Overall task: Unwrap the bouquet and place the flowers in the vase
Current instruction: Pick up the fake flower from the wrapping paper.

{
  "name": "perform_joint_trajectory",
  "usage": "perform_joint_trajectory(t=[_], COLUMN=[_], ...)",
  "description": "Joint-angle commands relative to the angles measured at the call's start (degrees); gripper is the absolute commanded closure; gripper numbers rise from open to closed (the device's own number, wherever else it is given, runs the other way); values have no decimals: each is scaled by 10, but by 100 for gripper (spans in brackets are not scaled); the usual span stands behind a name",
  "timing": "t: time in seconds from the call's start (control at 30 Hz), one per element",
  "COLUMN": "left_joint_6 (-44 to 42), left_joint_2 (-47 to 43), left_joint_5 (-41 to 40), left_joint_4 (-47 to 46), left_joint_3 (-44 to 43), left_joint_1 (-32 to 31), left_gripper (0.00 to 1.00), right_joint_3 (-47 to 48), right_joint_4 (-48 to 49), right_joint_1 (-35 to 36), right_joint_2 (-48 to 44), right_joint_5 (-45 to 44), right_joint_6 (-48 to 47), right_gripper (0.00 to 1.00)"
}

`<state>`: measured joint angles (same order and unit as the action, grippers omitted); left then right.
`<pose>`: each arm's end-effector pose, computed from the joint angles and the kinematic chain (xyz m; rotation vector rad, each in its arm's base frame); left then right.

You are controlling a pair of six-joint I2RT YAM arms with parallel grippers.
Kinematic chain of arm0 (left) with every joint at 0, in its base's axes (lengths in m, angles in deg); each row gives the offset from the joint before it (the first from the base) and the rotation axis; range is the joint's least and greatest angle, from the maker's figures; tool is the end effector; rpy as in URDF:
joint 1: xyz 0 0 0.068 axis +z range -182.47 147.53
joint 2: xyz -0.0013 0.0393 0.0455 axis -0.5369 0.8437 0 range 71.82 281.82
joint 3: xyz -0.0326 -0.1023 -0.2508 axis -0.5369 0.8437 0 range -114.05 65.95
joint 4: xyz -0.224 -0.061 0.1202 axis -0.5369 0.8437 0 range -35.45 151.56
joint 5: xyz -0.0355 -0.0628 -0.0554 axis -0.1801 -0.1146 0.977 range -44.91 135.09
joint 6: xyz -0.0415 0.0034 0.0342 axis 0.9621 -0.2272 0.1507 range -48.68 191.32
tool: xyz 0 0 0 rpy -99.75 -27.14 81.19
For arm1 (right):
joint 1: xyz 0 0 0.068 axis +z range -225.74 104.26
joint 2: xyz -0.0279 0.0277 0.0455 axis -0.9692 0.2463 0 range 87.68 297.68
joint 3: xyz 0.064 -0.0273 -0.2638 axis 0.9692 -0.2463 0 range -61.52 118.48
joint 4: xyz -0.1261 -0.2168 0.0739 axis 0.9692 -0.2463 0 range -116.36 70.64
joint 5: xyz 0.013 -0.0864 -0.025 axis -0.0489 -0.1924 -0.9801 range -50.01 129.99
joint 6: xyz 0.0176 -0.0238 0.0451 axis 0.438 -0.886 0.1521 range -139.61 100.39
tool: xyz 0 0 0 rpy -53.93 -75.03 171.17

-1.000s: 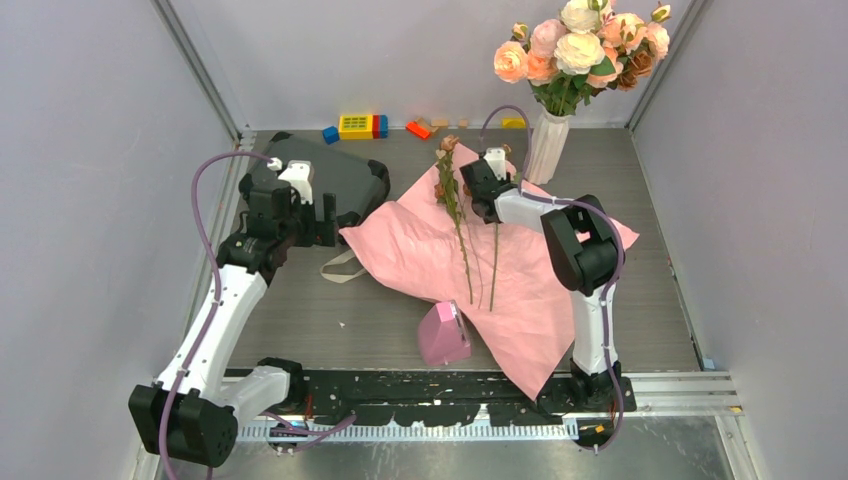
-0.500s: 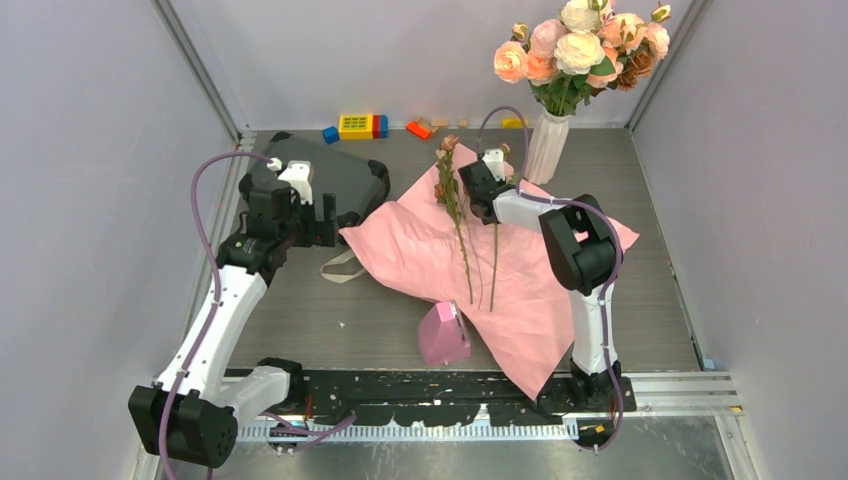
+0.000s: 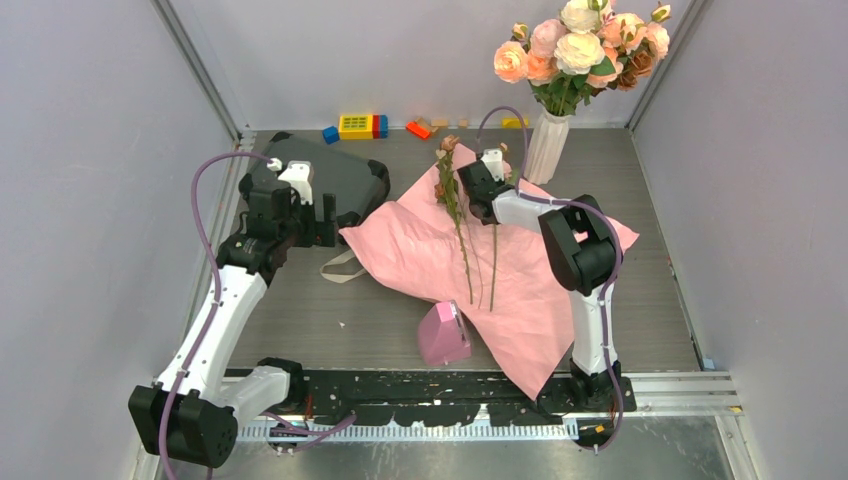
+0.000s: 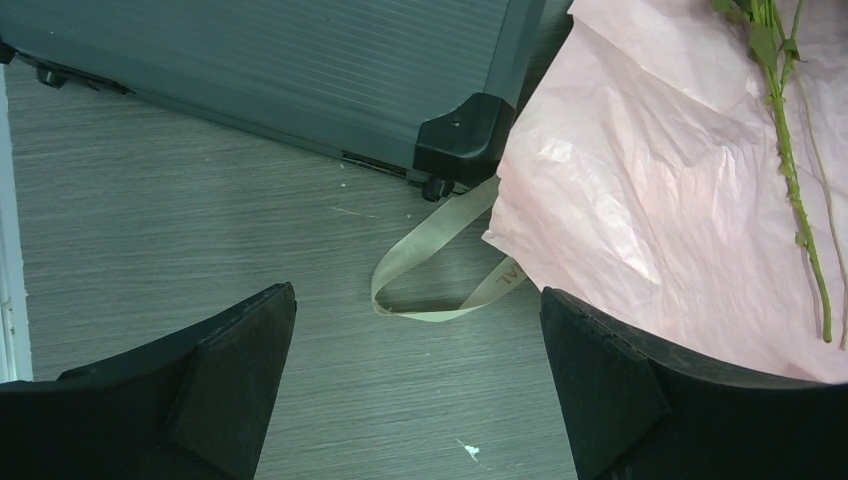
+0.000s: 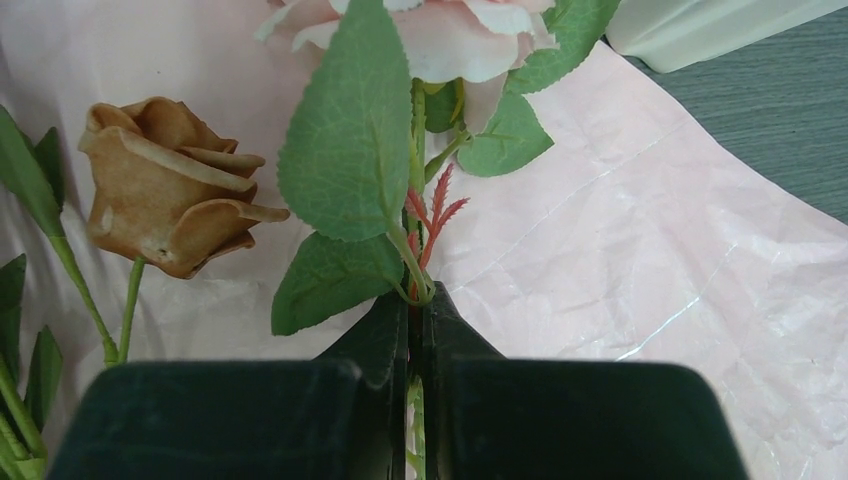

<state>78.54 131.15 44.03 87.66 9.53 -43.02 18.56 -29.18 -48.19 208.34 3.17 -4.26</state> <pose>0.2181 -0.0401 0.3237 0.0536 2.2029 -0.1532 0.4045 0.1870 0.1478 0.0290 2.2662 -0.4010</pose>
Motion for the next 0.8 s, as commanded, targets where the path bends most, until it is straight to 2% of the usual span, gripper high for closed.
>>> perform_joint_trajectory(t=[0.0, 0.3, 0.67, 0.77], left_joint_6=[-2, -2, -1, -1], left_joint_2=[-12, -13, -21, -24], left_joint_5=[-4, -3, -4, -3], left_joint_4=[-21, -21, -22, -23], left_joint_3=[-2, -1, -1, 0], left_joint_1=[0, 0, 0, 0], left_gripper=[5, 5, 5, 5], right_joint_3=[-15, -112, -192, -207], right_joint_4=[43, 156, 261, 279], right_joint_1=[9, 42, 112, 123], right_joint_2=[-62, -187, -392, -464], right_joint_5=[-14, -31, -30, 6], right_joint_6=[5, -45, -142, -165], right_gripper=[100, 100, 100, 100])
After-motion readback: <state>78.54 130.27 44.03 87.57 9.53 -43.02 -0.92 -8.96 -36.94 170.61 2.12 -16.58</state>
